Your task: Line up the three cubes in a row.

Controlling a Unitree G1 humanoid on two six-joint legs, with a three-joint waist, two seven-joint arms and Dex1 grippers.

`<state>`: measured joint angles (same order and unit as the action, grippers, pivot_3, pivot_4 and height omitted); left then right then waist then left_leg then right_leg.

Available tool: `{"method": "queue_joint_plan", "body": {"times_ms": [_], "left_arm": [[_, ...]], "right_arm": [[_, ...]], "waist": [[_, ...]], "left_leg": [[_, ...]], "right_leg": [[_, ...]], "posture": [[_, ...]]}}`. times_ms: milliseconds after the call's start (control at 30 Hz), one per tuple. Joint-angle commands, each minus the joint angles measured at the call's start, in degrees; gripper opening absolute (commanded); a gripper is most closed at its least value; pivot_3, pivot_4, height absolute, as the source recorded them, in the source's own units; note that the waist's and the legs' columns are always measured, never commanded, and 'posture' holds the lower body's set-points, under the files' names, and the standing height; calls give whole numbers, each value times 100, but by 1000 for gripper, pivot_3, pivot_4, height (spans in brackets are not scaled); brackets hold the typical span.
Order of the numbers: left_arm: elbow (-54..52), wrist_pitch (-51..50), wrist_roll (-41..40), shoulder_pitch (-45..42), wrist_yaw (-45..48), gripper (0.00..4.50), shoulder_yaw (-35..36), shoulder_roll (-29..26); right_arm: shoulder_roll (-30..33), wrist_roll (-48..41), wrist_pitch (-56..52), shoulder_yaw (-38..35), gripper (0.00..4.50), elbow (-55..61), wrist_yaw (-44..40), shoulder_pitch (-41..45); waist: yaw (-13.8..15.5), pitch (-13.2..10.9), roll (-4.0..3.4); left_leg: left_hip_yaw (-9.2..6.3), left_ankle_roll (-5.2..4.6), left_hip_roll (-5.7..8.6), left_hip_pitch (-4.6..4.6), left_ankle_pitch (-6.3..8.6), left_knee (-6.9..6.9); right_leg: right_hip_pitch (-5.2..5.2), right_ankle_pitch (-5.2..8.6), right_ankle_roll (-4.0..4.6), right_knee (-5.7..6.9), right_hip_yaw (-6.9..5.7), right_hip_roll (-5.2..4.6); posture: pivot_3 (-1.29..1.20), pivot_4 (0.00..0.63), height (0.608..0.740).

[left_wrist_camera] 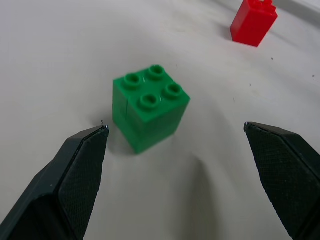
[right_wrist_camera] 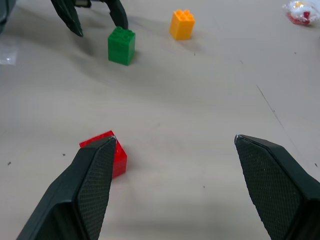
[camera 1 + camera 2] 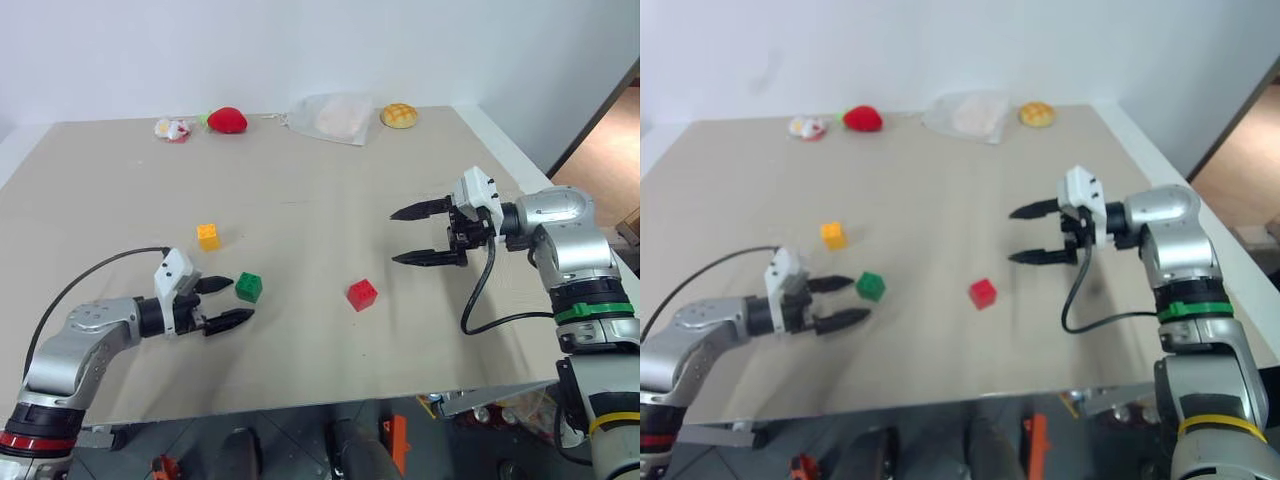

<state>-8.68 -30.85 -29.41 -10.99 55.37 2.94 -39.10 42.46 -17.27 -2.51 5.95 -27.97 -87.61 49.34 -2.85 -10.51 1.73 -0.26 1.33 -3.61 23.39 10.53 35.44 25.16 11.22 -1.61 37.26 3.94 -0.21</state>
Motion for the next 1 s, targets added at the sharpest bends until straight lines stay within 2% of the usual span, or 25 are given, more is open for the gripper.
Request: {"method": "queue_joint_plan", "body": {"times_ms": [33,300,833,1000], "left_arm": [[68,103,55,-201,-14,4500,-18,66],[134,72,144,-303,-119,4500,-203,308],[547,187,460,-511,-475,4500,-372,724],[603,251,467,-546,-315,2954,-373,701]], "right_arm": [[-88,-250,-218,-218,3923,344,-26,71],[-312,-265,-388,-292,3923,519,378,-153],[-377,-316,-548,-341,3923,838,592,-363],[-362,-342,-622,-370,3965,952,663,-449]], "waist": [[0,0,0],[5,0,0],[6,0,0],[3,0,0]], "left_leg": [[2,0,0,0,0,1],[2,1,1,1,0,7],[1,0,2,-1,0,8],[2,1,2,0,0,19]], "right_leg": [[0,-1,-1,0,3,0],[-2,-3,-5,0,4,-1],[-4,-7,-9,0,4,0],[-6,-13,-13,0,7,0]], "posture": [[0,150,740],[0,150,740],[0,150,740],[0,150,740]]}}
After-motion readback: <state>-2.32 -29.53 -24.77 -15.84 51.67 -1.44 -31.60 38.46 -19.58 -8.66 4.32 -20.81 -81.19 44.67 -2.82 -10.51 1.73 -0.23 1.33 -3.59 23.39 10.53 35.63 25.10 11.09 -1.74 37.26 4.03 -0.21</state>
